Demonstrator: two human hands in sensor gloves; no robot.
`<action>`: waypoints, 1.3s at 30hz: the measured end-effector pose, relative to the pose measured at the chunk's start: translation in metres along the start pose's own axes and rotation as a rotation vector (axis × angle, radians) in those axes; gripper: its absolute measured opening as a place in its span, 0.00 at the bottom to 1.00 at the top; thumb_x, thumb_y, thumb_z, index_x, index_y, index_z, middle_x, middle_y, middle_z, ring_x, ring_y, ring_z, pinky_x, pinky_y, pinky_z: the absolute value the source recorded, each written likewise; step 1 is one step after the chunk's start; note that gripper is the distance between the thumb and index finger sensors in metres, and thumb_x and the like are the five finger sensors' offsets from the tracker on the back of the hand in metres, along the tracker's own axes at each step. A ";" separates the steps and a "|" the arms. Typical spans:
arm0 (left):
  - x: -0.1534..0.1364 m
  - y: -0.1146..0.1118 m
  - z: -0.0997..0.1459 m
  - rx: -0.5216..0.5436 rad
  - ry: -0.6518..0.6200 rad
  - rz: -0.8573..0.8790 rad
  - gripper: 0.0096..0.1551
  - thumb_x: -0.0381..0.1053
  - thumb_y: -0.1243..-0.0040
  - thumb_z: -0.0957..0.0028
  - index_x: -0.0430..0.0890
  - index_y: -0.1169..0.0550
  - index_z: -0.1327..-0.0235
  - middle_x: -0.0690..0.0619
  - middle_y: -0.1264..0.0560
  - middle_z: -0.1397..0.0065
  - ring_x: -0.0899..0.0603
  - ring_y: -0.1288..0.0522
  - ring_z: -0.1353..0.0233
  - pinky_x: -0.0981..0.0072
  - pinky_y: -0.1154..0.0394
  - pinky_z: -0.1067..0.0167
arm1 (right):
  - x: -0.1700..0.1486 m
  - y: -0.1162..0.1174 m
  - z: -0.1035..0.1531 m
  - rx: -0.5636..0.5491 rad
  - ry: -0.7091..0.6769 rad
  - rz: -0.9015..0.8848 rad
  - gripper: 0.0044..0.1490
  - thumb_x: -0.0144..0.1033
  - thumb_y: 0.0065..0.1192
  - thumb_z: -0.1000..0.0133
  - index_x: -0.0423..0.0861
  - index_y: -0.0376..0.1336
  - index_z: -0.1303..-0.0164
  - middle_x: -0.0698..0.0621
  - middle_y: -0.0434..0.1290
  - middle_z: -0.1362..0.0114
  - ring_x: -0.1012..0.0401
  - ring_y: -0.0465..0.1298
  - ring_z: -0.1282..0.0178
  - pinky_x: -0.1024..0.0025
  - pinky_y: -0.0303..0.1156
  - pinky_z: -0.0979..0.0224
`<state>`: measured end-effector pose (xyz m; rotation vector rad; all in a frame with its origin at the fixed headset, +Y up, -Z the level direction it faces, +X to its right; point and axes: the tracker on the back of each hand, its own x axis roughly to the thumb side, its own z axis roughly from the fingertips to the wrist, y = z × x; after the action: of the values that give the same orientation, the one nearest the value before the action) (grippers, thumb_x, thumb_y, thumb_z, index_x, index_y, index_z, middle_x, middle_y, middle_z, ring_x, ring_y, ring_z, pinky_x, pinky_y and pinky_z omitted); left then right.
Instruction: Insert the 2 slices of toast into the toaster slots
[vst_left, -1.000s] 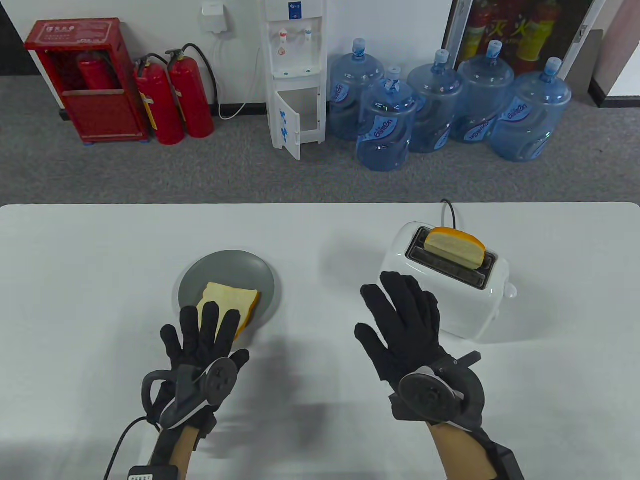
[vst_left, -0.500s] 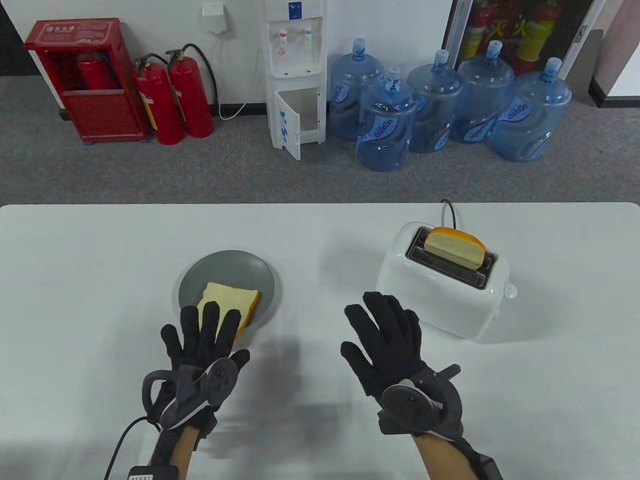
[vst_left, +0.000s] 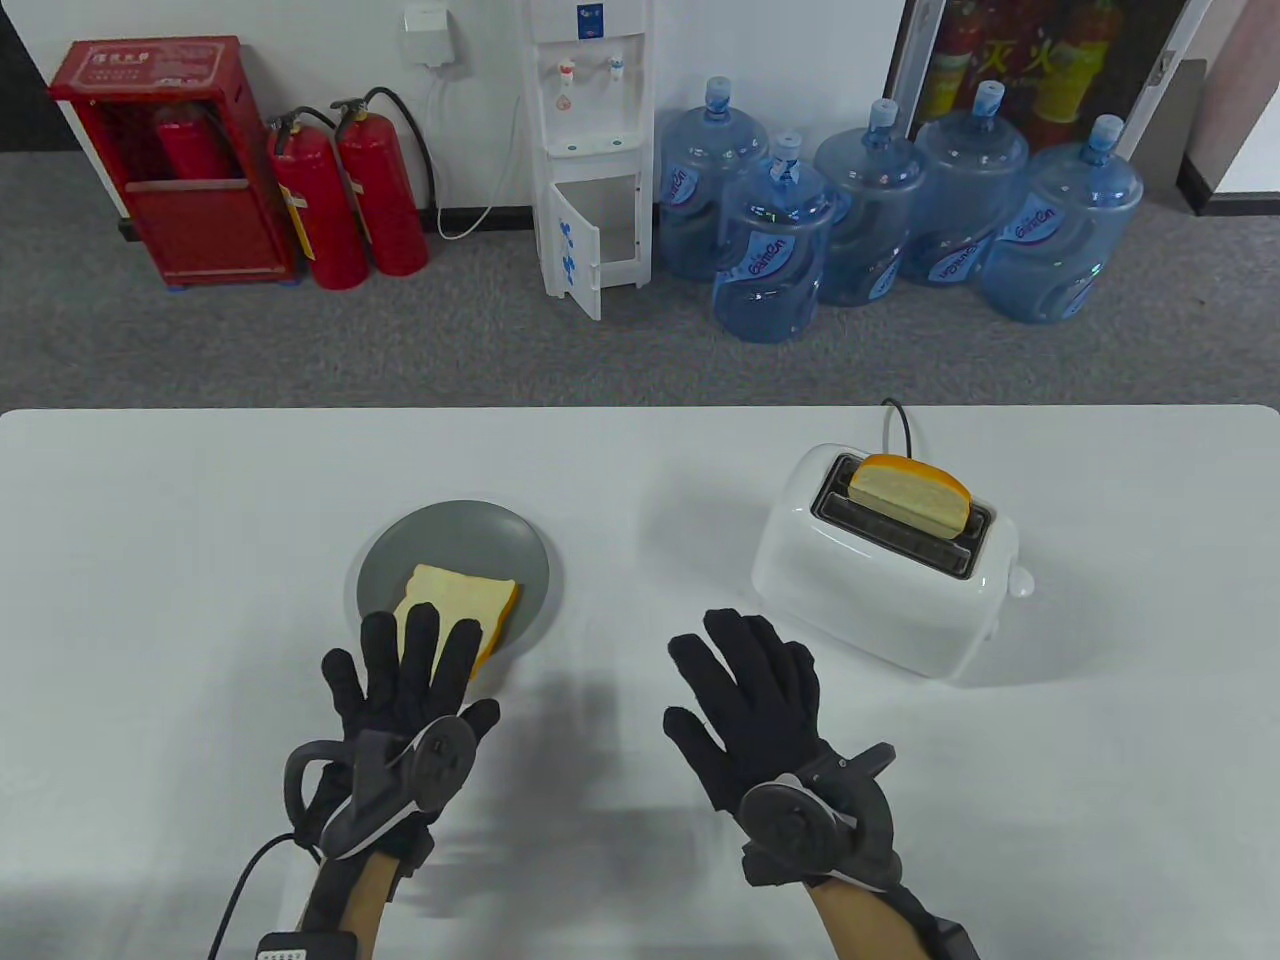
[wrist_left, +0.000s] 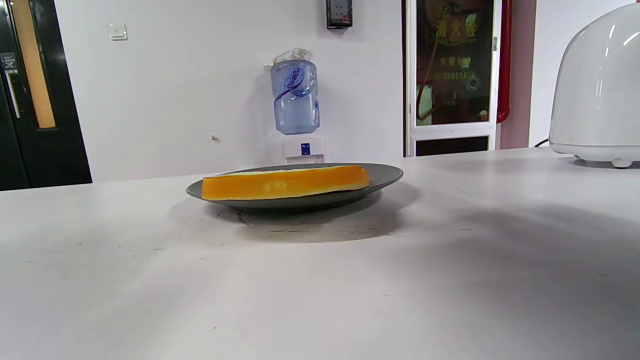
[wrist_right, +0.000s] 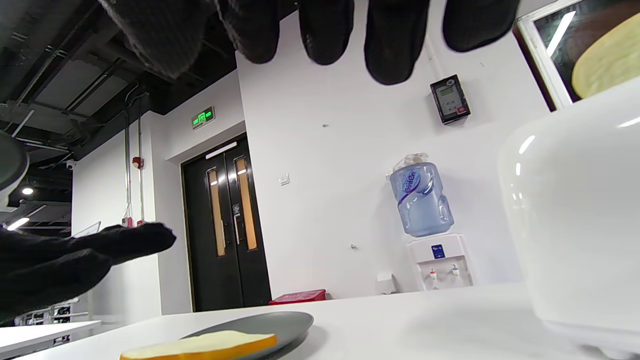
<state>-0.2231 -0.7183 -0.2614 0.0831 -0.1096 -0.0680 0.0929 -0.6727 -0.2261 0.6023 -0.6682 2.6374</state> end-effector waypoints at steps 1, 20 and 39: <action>0.000 0.000 0.000 0.000 0.000 0.000 0.42 0.70 0.73 0.42 0.62 0.57 0.13 0.49 0.61 0.09 0.32 0.68 0.14 0.32 0.66 0.26 | 0.000 0.001 0.001 0.006 -0.002 0.004 0.41 0.59 0.48 0.27 0.55 0.47 0.06 0.41 0.47 0.04 0.37 0.57 0.10 0.28 0.54 0.19; -0.006 0.001 -0.001 -0.010 0.009 -0.047 0.44 0.71 0.62 0.41 0.62 0.57 0.14 0.49 0.61 0.09 0.31 0.65 0.14 0.32 0.58 0.21 | -0.016 0.037 0.012 0.189 0.038 0.072 0.40 0.59 0.48 0.27 0.55 0.48 0.06 0.41 0.48 0.04 0.37 0.58 0.10 0.28 0.53 0.19; -0.040 0.020 -0.044 -0.174 0.022 -0.268 0.46 0.63 0.42 0.44 0.63 0.51 0.16 0.58 0.52 0.10 0.39 0.57 0.11 0.45 0.54 0.18 | -0.019 0.033 0.011 0.202 0.030 0.067 0.40 0.59 0.48 0.27 0.56 0.47 0.06 0.42 0.47 0.04 0.38 0.58 0.10 0.28 0.52 0.18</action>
<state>-0.2565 -0.6917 -0.3073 -0.0762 -0.0701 -0.3435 0.0988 -0.7099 -0.2387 0.6037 -0.4236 2.7924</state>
